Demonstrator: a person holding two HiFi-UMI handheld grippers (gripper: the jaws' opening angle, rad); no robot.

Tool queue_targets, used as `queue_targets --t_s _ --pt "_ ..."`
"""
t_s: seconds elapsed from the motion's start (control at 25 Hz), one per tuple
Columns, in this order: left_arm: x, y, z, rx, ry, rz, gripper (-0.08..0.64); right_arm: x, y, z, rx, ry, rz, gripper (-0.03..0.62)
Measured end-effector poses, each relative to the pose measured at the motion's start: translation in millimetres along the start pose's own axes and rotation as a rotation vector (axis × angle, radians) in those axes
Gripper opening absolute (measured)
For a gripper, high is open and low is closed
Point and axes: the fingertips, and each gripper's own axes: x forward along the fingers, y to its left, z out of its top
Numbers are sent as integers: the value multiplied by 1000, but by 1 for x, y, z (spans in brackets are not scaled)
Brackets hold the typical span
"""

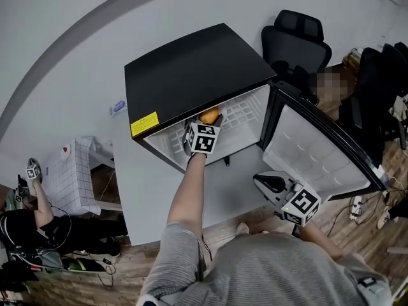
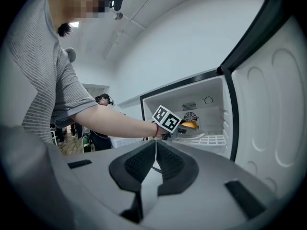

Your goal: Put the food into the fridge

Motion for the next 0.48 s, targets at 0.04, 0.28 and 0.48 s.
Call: queue_targets --t_s 0.04,0.28,0.48 --pt "2 0 -1 13 6 2 367 -2 -1 0 0 0 -4 12" --pt "10 2 -3 28 24 11 367 -10 -3 -2 1 7 -29 12" --pt "14 3 -5 38 36 15 368 -13 -6 -3 -1 7 -41 12"
